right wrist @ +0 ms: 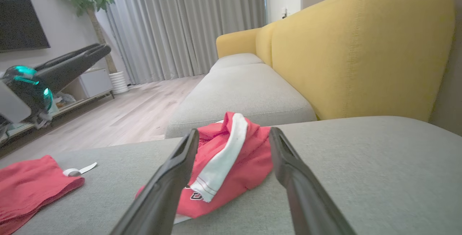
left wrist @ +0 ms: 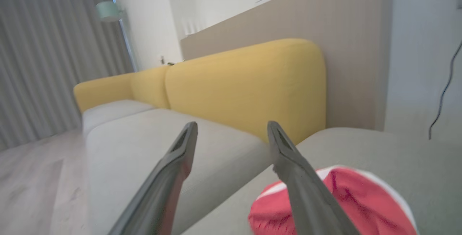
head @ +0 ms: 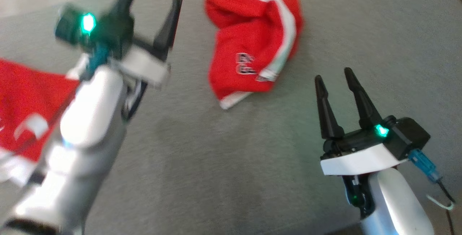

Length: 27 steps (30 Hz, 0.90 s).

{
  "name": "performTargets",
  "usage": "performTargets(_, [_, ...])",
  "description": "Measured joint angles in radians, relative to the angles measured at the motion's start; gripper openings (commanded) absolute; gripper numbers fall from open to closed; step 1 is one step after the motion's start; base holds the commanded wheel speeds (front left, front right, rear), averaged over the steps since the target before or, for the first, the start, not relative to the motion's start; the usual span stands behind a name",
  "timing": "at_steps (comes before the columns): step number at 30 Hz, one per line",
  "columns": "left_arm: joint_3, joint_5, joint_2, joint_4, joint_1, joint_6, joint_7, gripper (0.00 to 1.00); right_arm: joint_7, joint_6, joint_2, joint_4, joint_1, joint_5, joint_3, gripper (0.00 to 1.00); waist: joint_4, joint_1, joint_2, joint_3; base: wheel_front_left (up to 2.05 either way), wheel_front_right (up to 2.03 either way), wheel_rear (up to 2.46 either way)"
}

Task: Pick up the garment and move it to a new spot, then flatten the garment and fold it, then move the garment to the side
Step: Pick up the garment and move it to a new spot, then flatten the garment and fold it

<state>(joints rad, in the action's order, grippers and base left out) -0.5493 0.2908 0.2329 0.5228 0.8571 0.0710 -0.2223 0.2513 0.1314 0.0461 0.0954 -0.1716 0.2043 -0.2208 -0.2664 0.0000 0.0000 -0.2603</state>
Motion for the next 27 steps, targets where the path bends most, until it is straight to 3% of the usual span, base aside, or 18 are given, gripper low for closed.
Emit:
performTargets(10, [0.040,0.046,0.028,-0.132,-0.392,-0.119,-0.027,1.00,0.000,0.000,0.000,0.042,0.058,-0.050,0.059,1.00,0.203,-0.0001,0.0000,0.087,0.00,0.00,0.00])
performTargets(16, [0.103,0.071,-0.005,-0.242,-0.581,-0.169,-0.030,1.00,0.000,0.000,0.000,0.052,0.065,-0.072,0.077,1.00,0.279,-0.0002,0.0000,0.128,0.00,0.00,0.00])
performTargets(22, [0.128,0.055,-0.042,-0.284,-0.647,-0.173,-0.030,1.00,0.000,0.000,0.000,0.063,0.077,-0.074,0.089,1.00,0.305,-0.0002,0.0000,0.147,0.00,0.00,0.00])
performTargets(27, [0.138,0.041,-0.068,-0.291,-0.658,-0.150,-0.030,1.00,0.000,0.000,0.000,0.071,0.091,-0.095,0.104,1.00,0.318,-0.0001,0.0000,0.146,0.00,0.00,0.00])
